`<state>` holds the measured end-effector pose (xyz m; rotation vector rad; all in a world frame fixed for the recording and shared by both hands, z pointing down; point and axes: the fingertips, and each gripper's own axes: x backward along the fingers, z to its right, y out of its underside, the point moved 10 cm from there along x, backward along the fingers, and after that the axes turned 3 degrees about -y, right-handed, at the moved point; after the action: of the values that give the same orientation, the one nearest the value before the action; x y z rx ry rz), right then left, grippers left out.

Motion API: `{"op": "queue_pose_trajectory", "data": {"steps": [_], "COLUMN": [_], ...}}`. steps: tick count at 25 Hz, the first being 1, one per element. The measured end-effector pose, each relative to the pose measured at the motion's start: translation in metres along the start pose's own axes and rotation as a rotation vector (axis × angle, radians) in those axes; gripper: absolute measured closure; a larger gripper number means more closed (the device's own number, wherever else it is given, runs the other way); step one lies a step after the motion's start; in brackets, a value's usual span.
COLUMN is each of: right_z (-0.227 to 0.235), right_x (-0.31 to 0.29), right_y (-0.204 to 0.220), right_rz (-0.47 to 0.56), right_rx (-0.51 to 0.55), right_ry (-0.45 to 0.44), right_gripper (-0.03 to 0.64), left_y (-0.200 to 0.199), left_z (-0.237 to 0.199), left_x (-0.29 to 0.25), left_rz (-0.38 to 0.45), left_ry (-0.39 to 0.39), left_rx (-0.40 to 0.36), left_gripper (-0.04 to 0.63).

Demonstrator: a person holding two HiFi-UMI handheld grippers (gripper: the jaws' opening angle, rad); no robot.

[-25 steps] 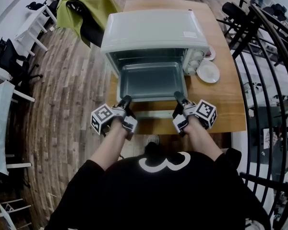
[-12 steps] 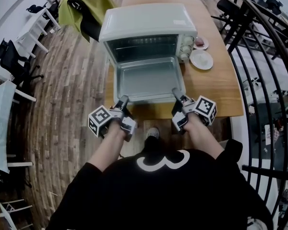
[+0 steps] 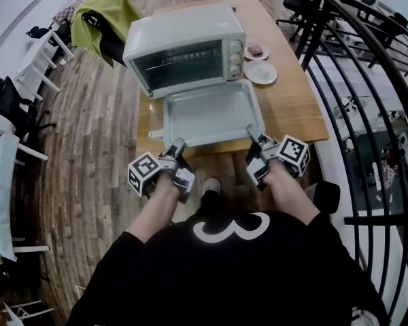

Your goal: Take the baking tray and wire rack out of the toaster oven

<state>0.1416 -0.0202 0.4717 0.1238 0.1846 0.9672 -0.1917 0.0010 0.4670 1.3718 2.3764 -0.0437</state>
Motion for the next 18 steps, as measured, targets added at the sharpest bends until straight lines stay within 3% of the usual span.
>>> {"op": "queue_pose_trajectory", "data": {"steps": [18], "right_z": [0.038], "right_x": [0.142], "right_y": [-0.054], "right_rz": [0.317], "right_rx": [-0.045], "right_ry": [0.078], "right_gripper": [0.512], "left_y": [0.112], "left_z": [0.035], "left_x": [-0.077], "left_rz": [-0.321], "left_ry": [0.026], "left_rx": [-0.092], "left_gripper": [0.492]}}
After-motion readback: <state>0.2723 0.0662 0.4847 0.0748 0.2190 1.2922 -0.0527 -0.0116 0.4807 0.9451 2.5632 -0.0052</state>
